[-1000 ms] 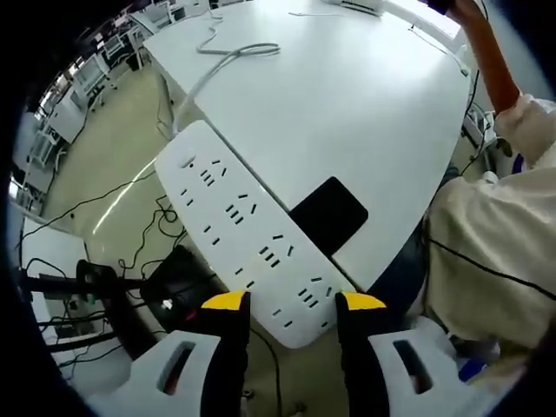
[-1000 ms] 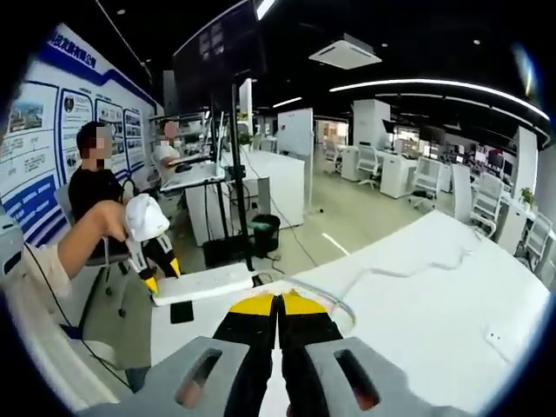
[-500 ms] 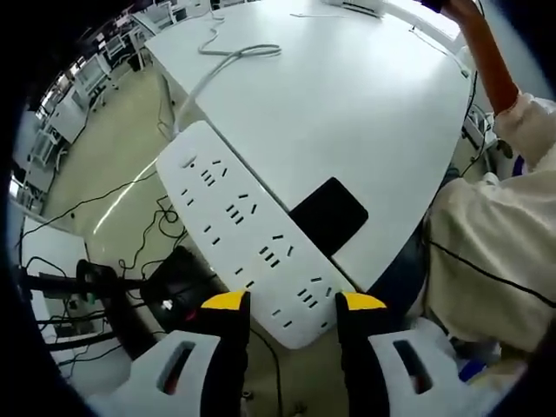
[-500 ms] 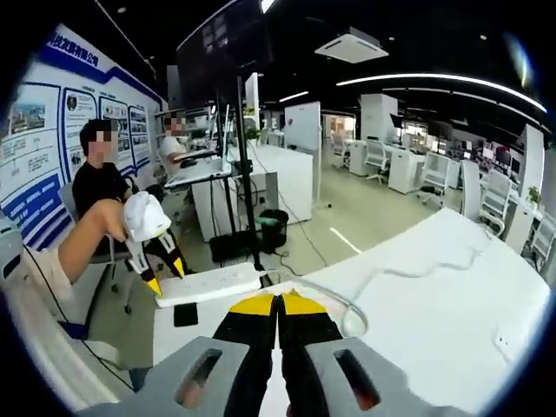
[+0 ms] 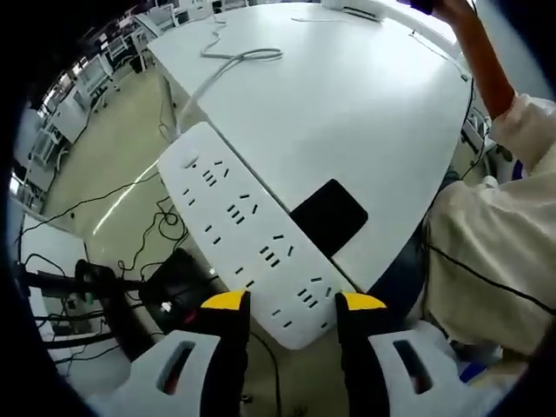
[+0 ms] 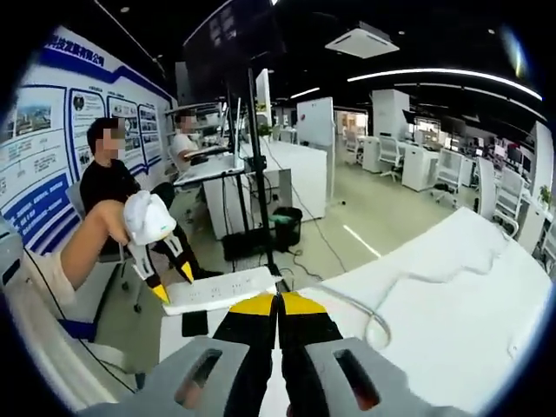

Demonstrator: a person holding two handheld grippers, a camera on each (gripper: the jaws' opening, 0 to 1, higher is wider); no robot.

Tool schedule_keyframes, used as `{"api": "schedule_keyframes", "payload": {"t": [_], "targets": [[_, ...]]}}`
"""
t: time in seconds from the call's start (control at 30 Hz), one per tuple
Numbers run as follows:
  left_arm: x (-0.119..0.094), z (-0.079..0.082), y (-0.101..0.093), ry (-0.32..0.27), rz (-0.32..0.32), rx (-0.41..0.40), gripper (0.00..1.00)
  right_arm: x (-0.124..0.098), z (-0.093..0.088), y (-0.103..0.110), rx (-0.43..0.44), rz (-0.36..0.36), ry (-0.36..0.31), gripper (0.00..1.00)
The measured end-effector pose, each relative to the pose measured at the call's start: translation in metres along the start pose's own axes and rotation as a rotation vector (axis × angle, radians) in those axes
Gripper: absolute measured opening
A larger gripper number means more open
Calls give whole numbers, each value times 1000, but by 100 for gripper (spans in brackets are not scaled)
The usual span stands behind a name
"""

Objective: Pick up the power strip scattered on the table, fix it on the side mounting bracket of the table, and press the switch

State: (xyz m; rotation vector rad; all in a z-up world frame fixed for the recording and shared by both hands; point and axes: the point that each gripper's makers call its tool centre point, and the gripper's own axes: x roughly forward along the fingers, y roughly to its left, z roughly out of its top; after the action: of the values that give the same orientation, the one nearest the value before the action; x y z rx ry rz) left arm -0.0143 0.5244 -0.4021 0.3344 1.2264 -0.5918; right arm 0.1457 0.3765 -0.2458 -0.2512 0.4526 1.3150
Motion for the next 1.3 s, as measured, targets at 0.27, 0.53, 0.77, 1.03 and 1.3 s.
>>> {"api": "schedule_keyframes", "payload": {"t": [0.27, 0.53, 0.77, 1.03, 1.3], "targets": [[0, -1, -2, 4, -1, 5, 44, 15, 6, 12, -6, 38, 15, 0], [0, 0, -1, 4, 1, 5, 44, 30, 5, 22, -20, 67, 51, 0], [0, -1, -3, 2, 4, 1, 44, 47, 4, 32, -34, 99, 83, 0], [0, -2, -2, 5, 3, 2, 44, 70, 1, 43, -56, 144, 125, 0], [-1, -2, 0, 1, 2, 3, 44, 92, 0, 44, -55, 171, 159, 0]]}}
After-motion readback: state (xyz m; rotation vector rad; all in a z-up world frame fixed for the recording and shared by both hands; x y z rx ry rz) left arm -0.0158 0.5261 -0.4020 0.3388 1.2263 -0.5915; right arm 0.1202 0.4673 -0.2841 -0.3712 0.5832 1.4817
